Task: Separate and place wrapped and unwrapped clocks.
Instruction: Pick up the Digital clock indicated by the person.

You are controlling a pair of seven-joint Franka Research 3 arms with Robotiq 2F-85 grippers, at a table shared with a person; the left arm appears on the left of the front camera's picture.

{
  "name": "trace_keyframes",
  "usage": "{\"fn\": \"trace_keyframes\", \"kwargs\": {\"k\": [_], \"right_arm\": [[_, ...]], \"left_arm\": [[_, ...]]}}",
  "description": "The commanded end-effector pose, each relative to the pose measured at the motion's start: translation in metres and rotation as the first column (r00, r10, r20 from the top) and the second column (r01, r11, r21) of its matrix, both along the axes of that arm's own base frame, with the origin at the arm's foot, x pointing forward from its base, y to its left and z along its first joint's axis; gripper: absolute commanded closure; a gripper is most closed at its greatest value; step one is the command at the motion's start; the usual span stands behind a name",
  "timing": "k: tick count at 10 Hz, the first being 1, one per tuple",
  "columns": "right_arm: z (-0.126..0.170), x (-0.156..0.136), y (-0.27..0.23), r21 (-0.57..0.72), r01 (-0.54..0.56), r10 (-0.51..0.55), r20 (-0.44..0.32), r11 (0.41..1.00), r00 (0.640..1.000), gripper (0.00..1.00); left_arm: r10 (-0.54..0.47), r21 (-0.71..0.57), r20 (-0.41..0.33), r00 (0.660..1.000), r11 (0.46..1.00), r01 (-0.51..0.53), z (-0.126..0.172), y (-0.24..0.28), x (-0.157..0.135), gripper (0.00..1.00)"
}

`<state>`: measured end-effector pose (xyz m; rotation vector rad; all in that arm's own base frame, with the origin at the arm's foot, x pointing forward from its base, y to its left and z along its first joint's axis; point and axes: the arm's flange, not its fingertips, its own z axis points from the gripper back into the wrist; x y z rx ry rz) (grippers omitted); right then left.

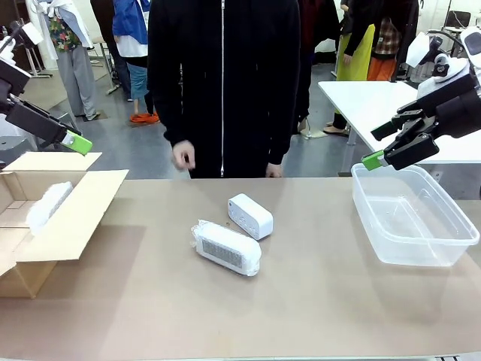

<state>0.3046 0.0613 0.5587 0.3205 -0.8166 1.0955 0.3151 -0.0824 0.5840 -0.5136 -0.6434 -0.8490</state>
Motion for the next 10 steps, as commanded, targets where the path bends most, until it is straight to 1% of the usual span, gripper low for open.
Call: {"fn": "trace_keyframes", "kwargs": {"k": [1,2,3,10], "right_arm": [[-0.001,0.0005,0.0011,0.013,-0.012,0.012,-0.006,1.0,1.0,0.0],[-0.001,0.0005,0.0011,0.013,-0.012,0.012,-0.006,1.0,1.0,0.0],[-0.001,0.0005,0.0011,0.013,-0.012,0.012,-0.006,1.0,1.0,0.0],[-0.001,0.0005,0.0011,0.013,-0.012,0.012,-0.006,1.0,1.0,0.0]], "left_arm": [[-0.03,-0.017,0.03,0.999,0.999,0.031,-0.0077,-0.0025,0.0023,0.0],[-0.079,-0.006,-0.051,0.996,0.997,0.079,-0.0023,-0.0001,0.0065,0.0],[-0.003,0.001,0.005,1.0,1.0,0.003,-0.0008,-0.0007,0.0002,0.0],[-0.003,0.001,0.005,1.0,1.0,0.003,-0.0008,-0.0007,0.0002,0.0]]}}
